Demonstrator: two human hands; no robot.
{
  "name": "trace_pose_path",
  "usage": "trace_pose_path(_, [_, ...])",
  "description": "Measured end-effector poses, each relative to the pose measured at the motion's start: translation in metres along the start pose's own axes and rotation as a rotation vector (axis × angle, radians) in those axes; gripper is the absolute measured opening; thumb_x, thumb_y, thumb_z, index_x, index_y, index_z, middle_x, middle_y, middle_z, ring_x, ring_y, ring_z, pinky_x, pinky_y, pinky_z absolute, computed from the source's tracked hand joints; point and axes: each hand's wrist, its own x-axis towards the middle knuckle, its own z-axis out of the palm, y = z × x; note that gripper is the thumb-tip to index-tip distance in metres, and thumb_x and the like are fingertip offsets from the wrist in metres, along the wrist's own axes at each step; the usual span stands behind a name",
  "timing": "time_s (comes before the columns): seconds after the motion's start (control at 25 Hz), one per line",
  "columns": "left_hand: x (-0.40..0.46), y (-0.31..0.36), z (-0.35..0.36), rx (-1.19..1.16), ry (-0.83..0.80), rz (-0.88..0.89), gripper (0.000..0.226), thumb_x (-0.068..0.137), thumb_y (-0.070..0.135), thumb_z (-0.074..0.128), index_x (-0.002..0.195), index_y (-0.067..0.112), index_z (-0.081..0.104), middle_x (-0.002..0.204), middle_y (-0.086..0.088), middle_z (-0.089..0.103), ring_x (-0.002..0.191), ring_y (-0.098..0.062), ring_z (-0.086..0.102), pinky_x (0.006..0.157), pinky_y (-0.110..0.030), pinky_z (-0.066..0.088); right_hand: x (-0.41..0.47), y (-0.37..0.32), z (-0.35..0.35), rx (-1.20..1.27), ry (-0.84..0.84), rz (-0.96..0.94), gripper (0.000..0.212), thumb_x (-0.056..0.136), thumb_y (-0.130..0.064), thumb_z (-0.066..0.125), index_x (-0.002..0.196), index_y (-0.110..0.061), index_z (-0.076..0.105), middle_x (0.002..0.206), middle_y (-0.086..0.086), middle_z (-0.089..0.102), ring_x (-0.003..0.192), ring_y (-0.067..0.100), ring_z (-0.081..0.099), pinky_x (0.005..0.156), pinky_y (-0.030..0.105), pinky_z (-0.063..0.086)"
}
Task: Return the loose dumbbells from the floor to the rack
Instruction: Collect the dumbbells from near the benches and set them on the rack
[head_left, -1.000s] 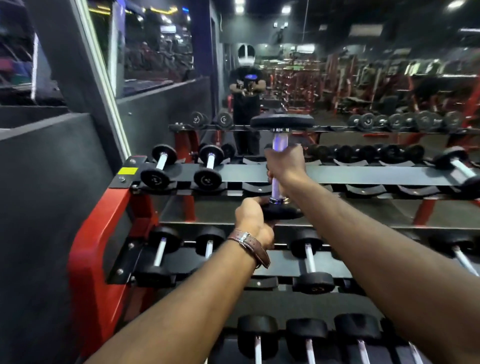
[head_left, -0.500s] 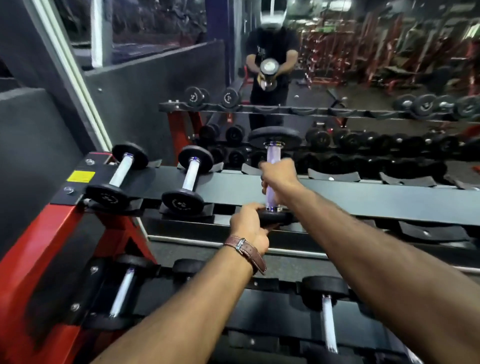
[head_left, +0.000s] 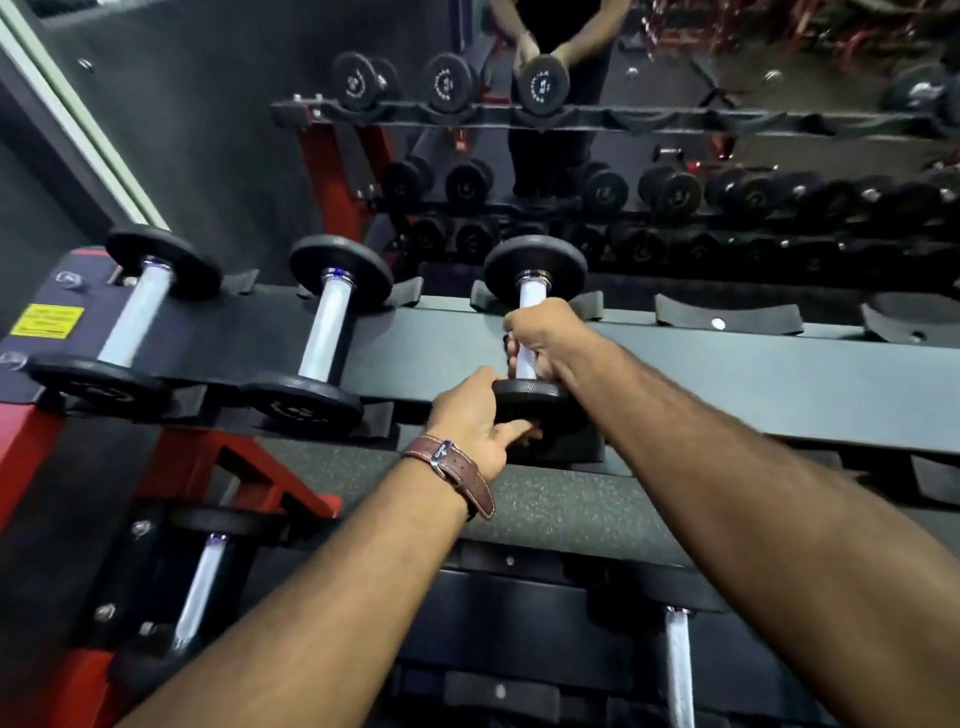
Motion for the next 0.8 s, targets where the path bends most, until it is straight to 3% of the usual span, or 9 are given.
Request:
trace_pose_path(0.2, [-0.016,0.002,-0.003,-0.027,-0.024,-0.041,0.010,0.092,-0.001,0.047,0.093,-0.002,0.056,0.107,-0.027,0.067,0.102,-0.046,0.068,0.075,-0.058,0.058,-0.003,0.003,0.002,-0.028,0.018,0.026,0.014,0.085,0.001,0.053,0.098,0.000,0.057,0.052,0.012,0.050,0.033,0.018,0.045,0.042,0.028,0.045])
trace_pose_path(0.32, [-0.025,-0.001,-0.004,-0.027,-0.019,-0.069,0.010,0.093,-0.003,0.048,0.088,-0.001,0.057,0.092,-0.023,0.065,0.098,-0.045,0.068,0.071,-0.056,0.058,-0.010,0.007,0.001,-0.045,0.023,0.045,0.009,0.086,0.000,0.055,0.094,-0.001,0.057,0.052,0.011,0.050,0.033,0.019,0.046,0.044,0.028,0.046])
trace_pose_path(0.4, [-0.032,0.000,-0.005,-0.003,-0.027,-0.067,0.010,0.095,0.000,0.049,0.088,-0.001,0.056,0.092,-0.023,0.064,0.104,-0.049,0.066,0.076,-0.060,0.057,-0.022,0.004,0.000,-0.049,-0.009,0.055,0.002,0.090,-0.003,0.057,0.088,-0.003,0.057,0.055,0.009,0.051,0.035,0.018,0.047,0.044,0.026,0.046])
trace_pose_path(0.48, [-0.039,0.001,-0.008,-0.022,-0.060,-0.107,0.014,0.101,0.014,0.050,0.101,0.001,0.051,0.105,-0.026,0.059,0.114,-0.053,0.059,0.090,-0.064,0.051,-0.040,-0.001,-0.008,-0.062,-0.081,0.058,0.014,0.094,-0.011,0.063,0.085,-0.004,0.055,0.064,0.008,0.055,0.045,0.018,0.052,0.042,0.026,0.047])
trace_pose_path(0.56, [-0.048,0.002,-0.017,-0.011,-0.095,-0.151,0.029,0.102,0.035,0.046,0.122,0.014,0.042,0.121,-0.035,0.055,0.116,-0.056,0.057,0.091,-0.065,0.051,-0.061,-0.005,-0.022,-0.183,-0.098,-0.007,0.029,0.088,-0.026,0.073,0.093,-0.004,0.055,0.078,0.009,0.061,0.059,0.020,0.060,0.046,0.027,0.050])
trace_pose_path(0.6, [-0.053,0.003,-0.023,0.099,-0.060,-0.121,0.031,0.101,0.042,0.044,0.121,0.018,0.040,0.118,-0.037,0.058,0.106,-0.054,0.063,0.081,-0.059,0.057,-0.072,-0.005,-0.030,-0.312,-0.031,-0.084,0.038,0.082,-0.034,0.078,0.096,-0.005,0.057,0.080,0.009,0.062,0.065,0.023,0.061,0.051,0.029,0.049])
trace_pose_path(0.68, [-0.068,0.005,-0.033,0.294,0.062,0.047,0.038,0.098,0.042,0.044,0.112,0.007,0.049,0.095,-0.028,0.070,0.075,-0.040,0.072,0.052,-0.036,0.060,-0.104,0.002,-0.044,-0.387,0.185,-0.333,0.041,0.078,-0.040,0.077,0.092,-0.005,0.063,0.077,0.010,0.064,0.073,0.027,0.062,0.063,0.036,0.051])
trace_pose_path(0.72, [-0.076,0.005,-0.035,0.319,0.101,0.176,0.040,0.097,0.040,0.045,0.106,0.003,0.055,0.088,-0.022,0.072,0.066,-0.034,0.071,0.046,-0.029,0.055,-0.125,0.009,-0.049,-0.273,0.252,-0.459,0.037,0.080,-0.038,0.075,0.091,-0.004,0.066,0.079,0.009,0.067,0.077,0.024,0.064,0.073,0.041,0.055])
trace_pose_path(0.8, [-0.094,0.009,-0.039,0.322,0.087,0.435,0.040,0.096,0.041,0.047,0.091,0.005,0.062,0.087,-0.016,0.075,0.073,-0.031,0.073,0.055,-0.027,0.053,-0.174,0.029,-0.059,0.044,0.260,-0.635,0.024,0.085,-0.032,0.073,0.095,-0.011,0.069,0.084,-0.001,0.070,0.080,0.011,0.064,0.088,0.046,0.055])
